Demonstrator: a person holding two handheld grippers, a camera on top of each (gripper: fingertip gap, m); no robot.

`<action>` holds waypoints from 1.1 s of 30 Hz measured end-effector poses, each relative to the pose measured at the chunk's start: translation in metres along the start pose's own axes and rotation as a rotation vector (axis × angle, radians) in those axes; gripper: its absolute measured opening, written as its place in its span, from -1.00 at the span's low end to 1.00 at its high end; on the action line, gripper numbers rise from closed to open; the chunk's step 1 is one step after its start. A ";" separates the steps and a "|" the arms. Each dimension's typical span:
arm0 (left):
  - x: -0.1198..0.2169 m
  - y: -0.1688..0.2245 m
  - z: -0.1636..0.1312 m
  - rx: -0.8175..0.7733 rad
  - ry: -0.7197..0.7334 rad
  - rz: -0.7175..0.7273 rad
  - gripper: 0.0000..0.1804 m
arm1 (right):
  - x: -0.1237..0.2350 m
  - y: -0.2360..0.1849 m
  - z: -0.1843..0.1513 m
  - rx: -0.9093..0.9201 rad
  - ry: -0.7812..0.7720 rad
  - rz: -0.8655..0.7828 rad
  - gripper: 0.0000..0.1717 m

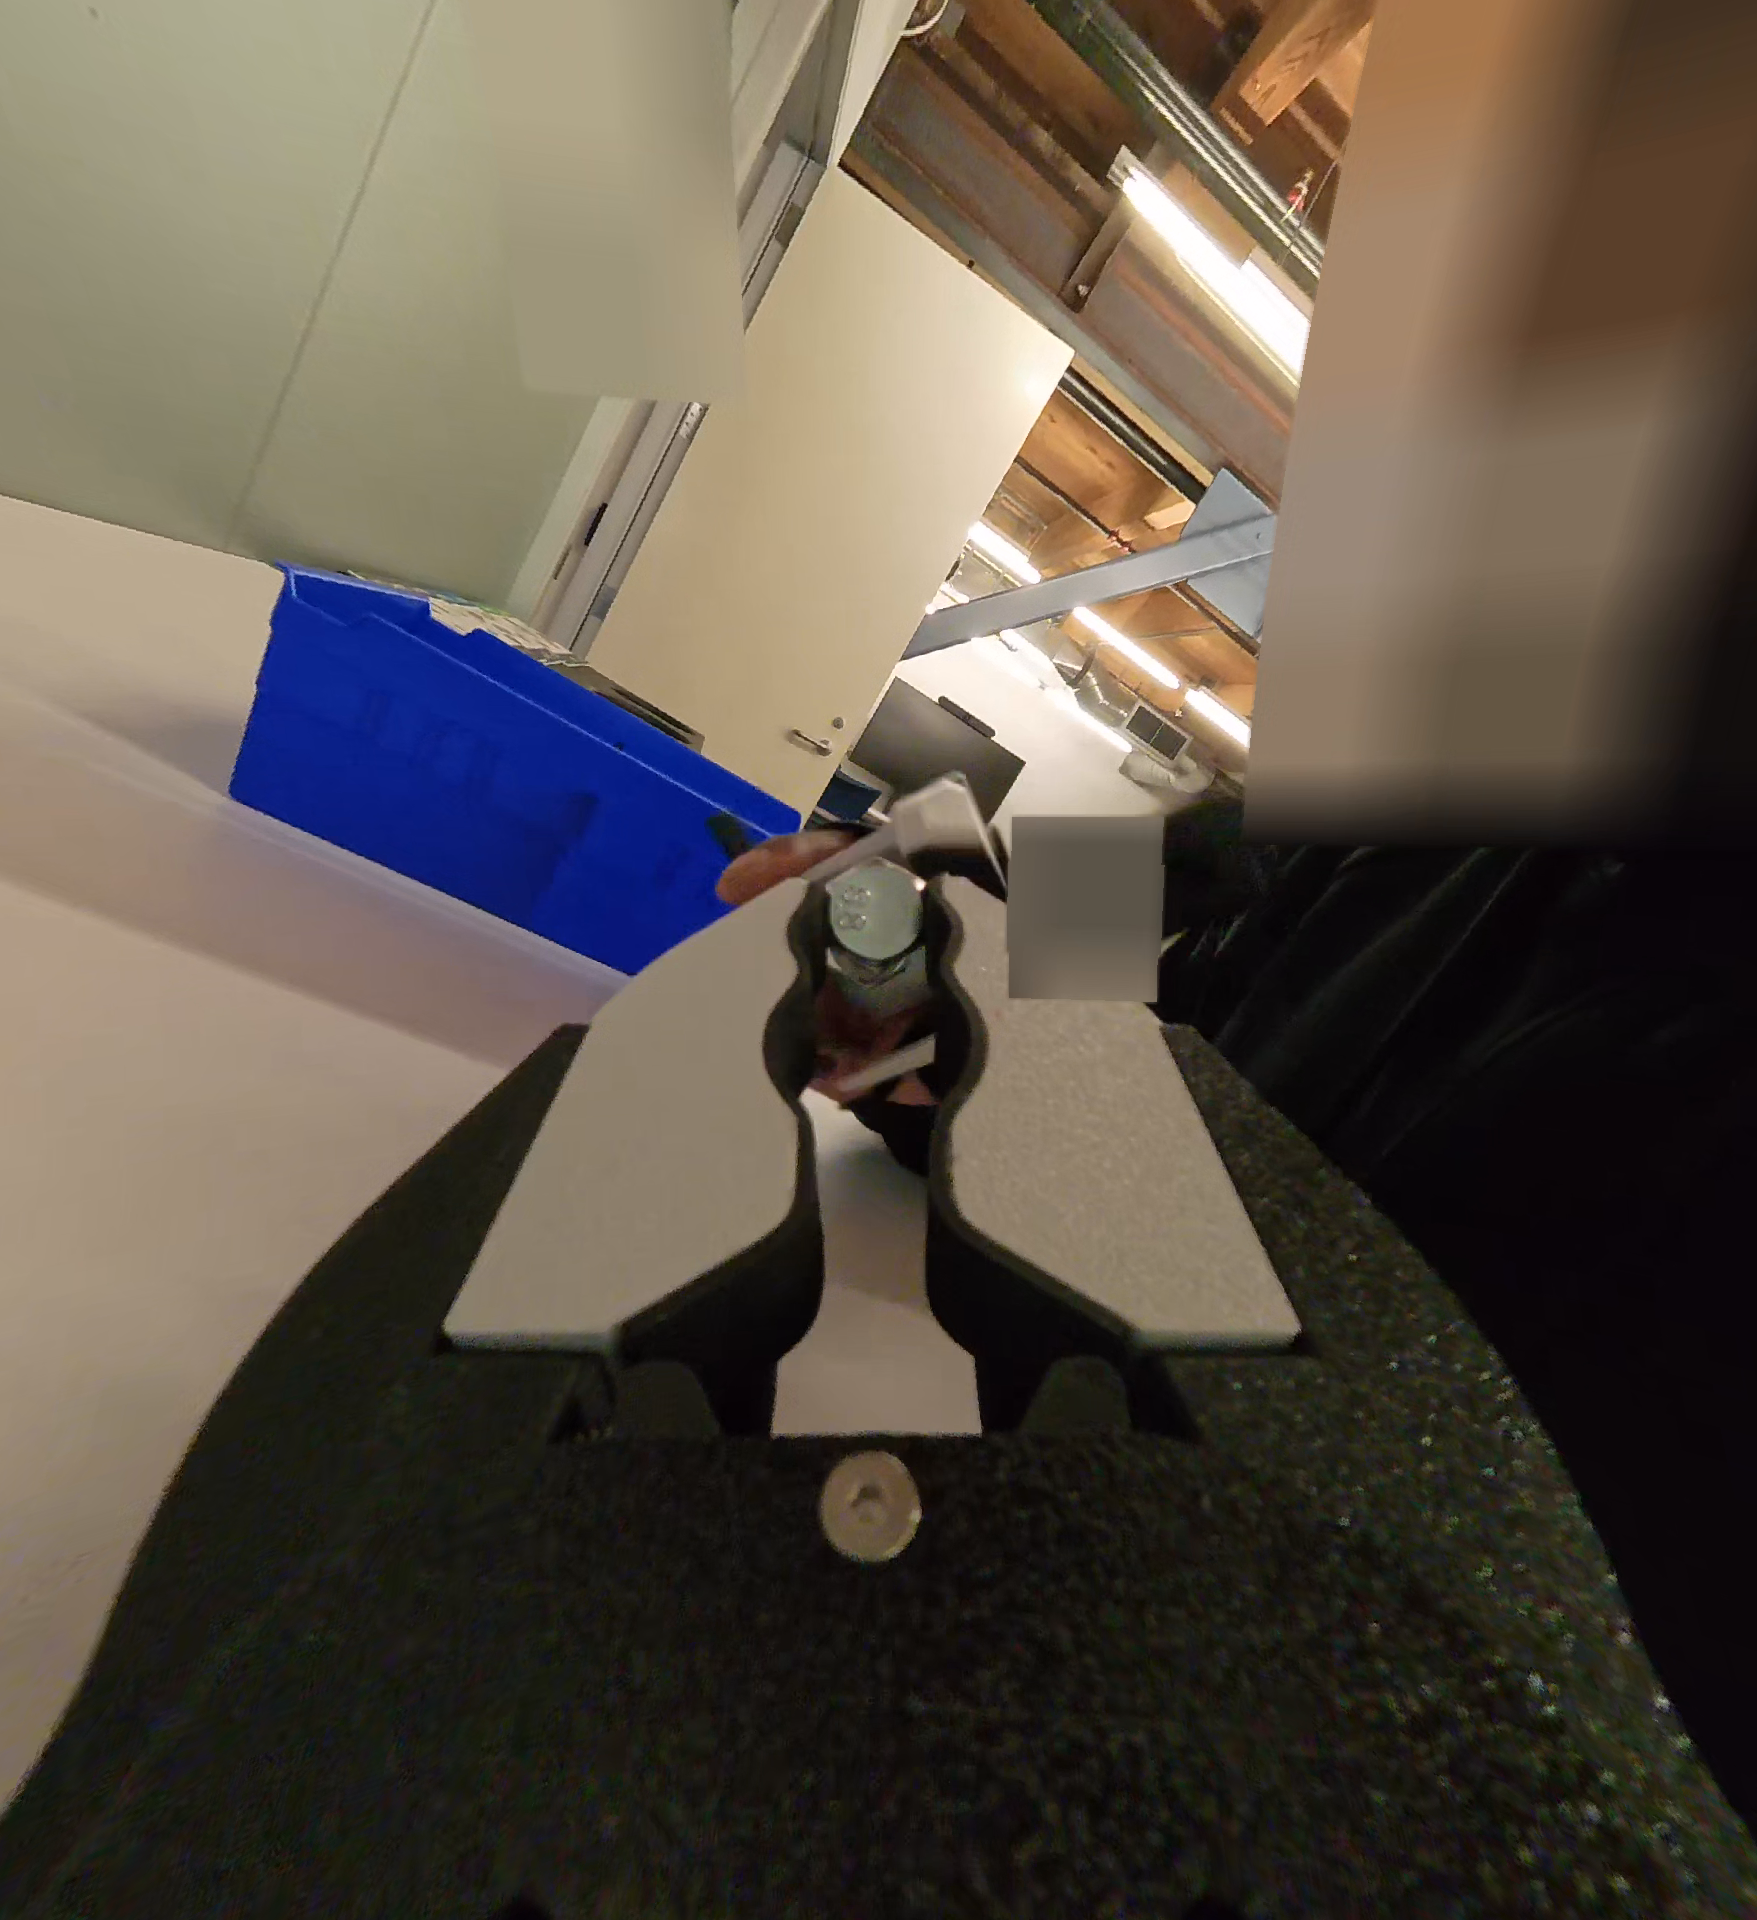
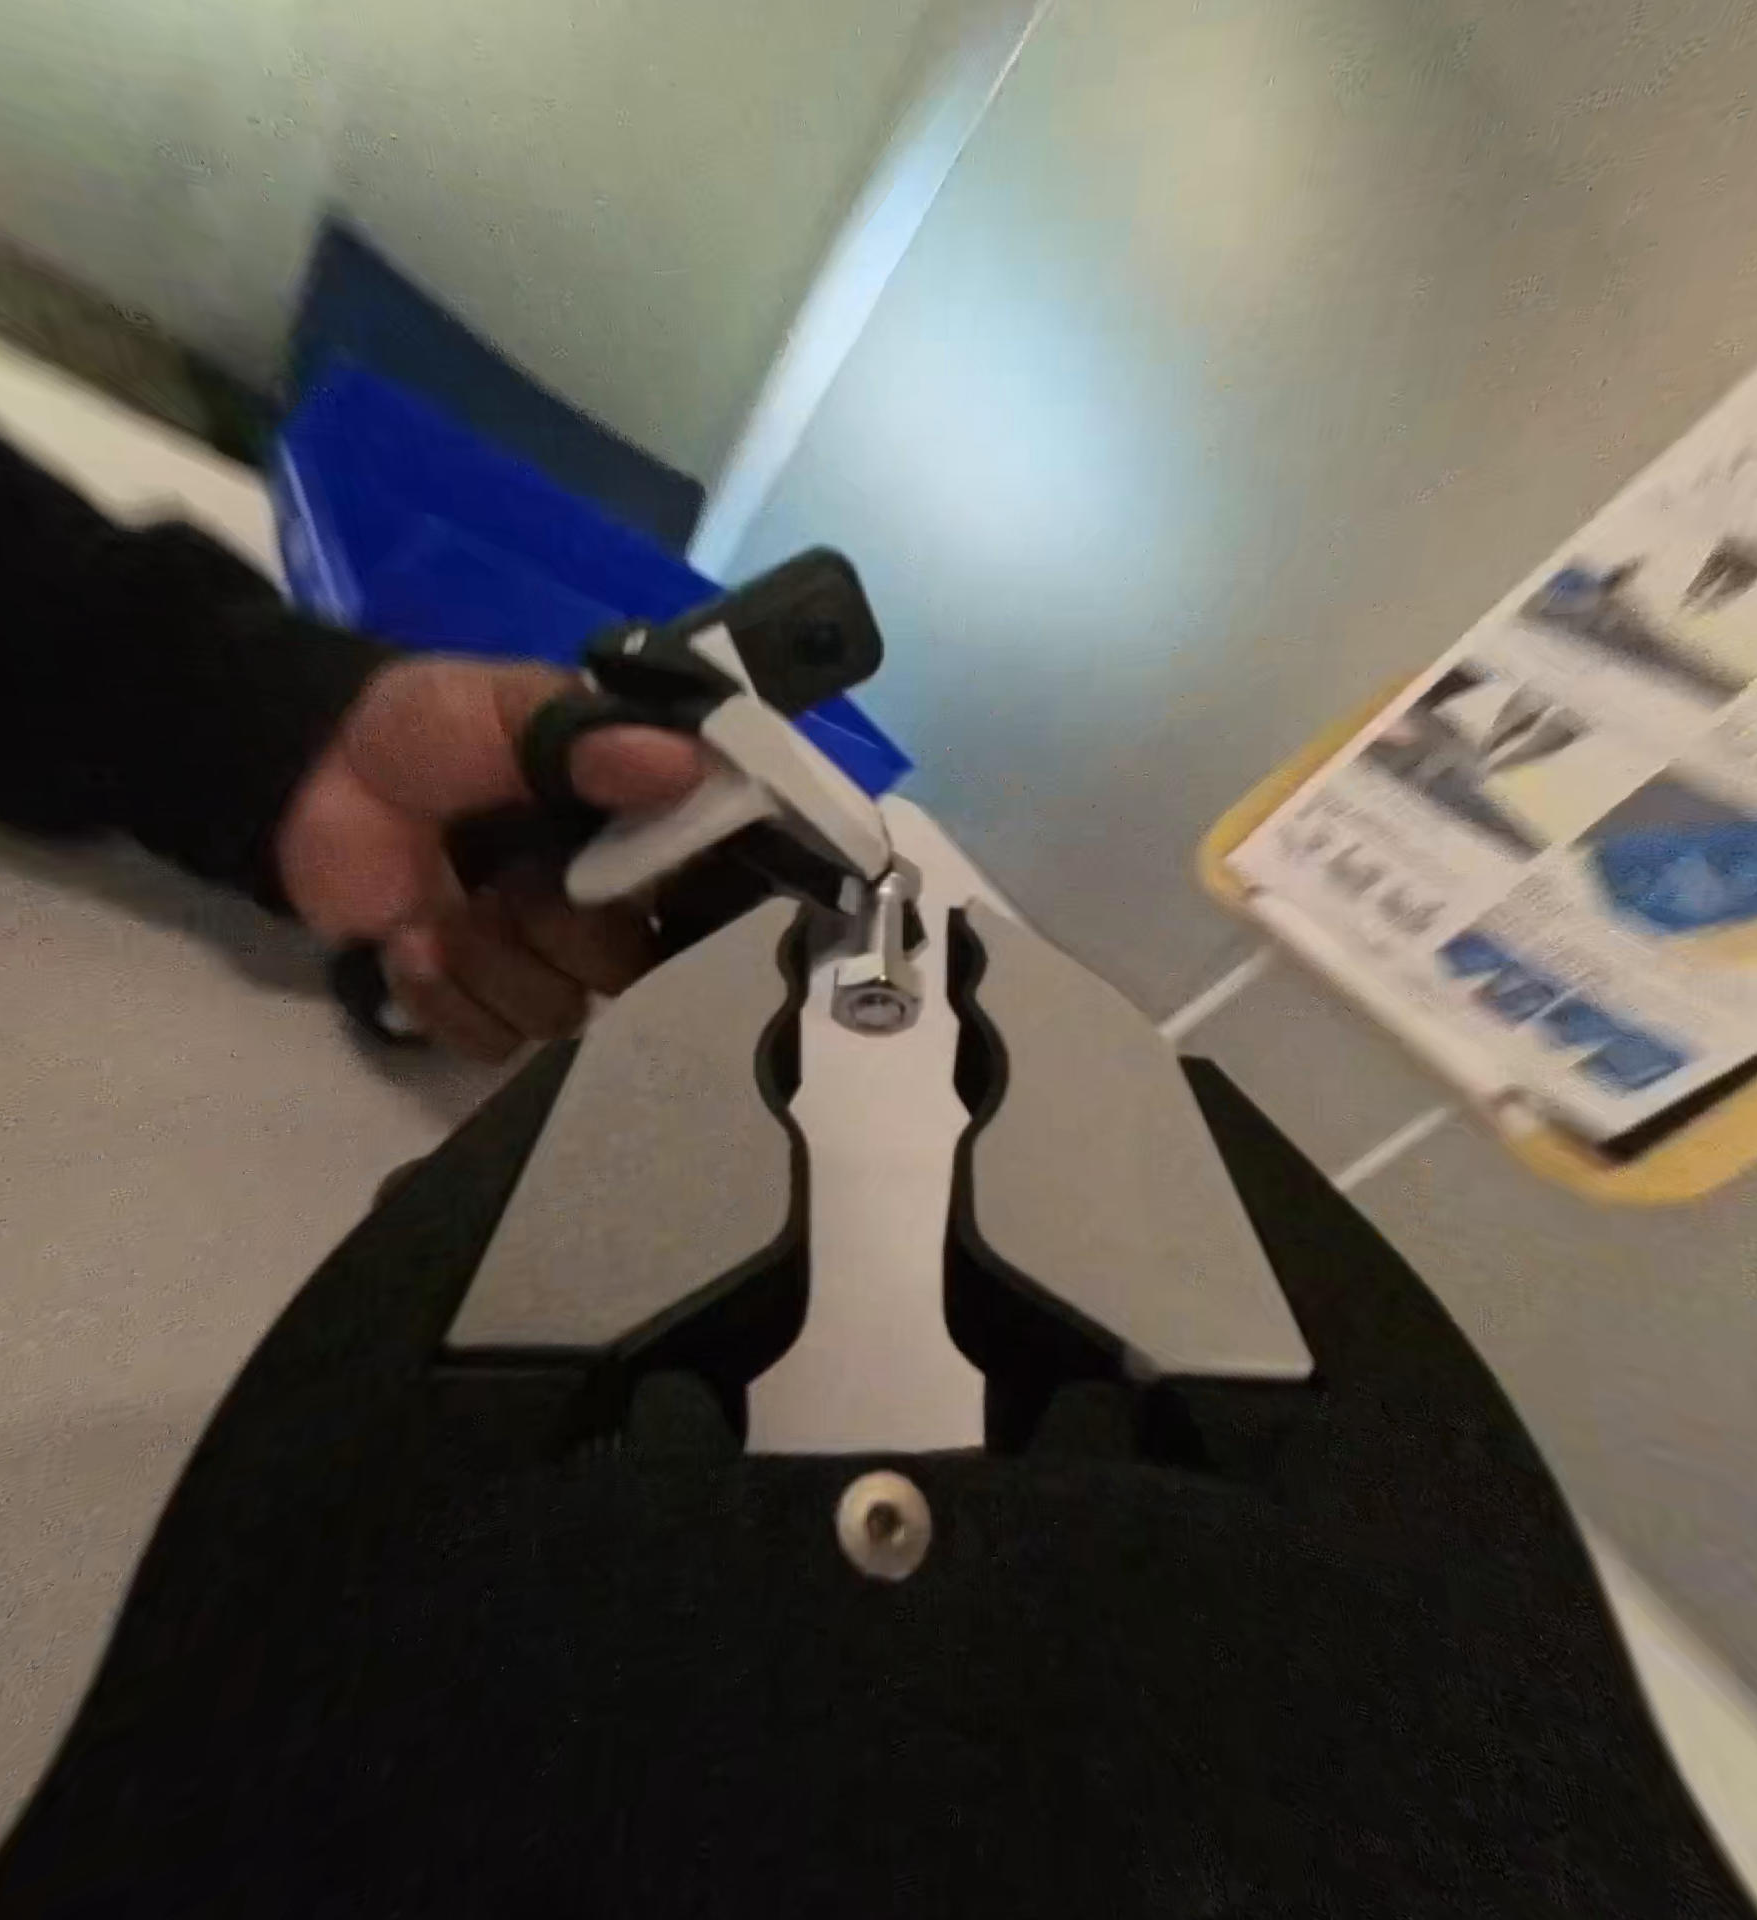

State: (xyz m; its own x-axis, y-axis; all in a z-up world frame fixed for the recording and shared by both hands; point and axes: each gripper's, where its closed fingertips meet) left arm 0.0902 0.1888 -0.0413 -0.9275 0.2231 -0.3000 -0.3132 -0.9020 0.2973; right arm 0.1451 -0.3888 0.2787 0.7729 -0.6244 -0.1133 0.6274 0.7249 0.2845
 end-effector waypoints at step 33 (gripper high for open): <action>-0.003 0.008 0.001 -0.047 0.015 -0.031 -0.81 | -0.004 -0.005 -0.018 -1.072 -0.119 0.369 -0.79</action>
State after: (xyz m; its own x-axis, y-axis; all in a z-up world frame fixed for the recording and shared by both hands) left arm 0.0899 0.1812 -0.0372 -0.9142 0.2460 -0.3221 -0.3314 -0.9112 0.2447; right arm 0.1407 -0.3852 0.2605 0.9489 -0.3039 -0.0846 0.1661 0.7094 -0.6849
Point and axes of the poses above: each gripper's, where its closed fingertips meet, x back along the fingers, z out of its top, y = z × x across the jaws, and after that the axes turned 14 degrees about -x, right-handed
